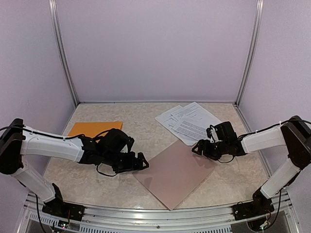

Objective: Put the files into the folder
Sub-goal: Move the folder to the center of the board.

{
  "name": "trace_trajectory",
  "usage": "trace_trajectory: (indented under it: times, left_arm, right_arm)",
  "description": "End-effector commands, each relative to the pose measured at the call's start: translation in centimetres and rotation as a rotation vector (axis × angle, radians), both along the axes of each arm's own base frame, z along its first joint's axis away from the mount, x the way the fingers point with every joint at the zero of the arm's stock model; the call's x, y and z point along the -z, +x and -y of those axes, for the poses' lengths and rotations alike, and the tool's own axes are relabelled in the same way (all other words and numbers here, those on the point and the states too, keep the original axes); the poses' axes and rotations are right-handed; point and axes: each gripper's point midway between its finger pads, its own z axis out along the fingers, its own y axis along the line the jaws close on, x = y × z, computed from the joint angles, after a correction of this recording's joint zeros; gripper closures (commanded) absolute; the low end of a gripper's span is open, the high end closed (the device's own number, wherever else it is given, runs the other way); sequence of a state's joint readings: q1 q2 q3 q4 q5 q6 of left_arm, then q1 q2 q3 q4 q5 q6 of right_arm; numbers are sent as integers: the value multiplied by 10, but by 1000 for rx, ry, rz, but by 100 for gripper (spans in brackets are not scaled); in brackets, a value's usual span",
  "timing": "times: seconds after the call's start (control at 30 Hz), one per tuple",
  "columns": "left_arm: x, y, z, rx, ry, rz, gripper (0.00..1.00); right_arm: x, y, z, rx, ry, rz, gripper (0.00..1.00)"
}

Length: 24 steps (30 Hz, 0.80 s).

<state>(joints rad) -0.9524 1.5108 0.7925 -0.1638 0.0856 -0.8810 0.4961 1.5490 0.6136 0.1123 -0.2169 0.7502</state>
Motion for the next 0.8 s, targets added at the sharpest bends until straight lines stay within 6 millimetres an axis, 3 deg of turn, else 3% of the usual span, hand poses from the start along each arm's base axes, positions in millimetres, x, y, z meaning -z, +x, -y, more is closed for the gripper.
trace_trajectory:
  times: [0.0,0.3,0.77]
  left_arm:
    - [19,-20,-15,-7,62,-88,4]
    - [21,-43,-8,51,38,-153,4]
    - [35,-51,21,116,-22,-256,3]
  right_arm:
    - [31,-23,5,-23,-74,-123,23]
    - [-3,-12,36,-21,-279,-37,9]
    - [13,-20,40,-114,-308,-73,9]
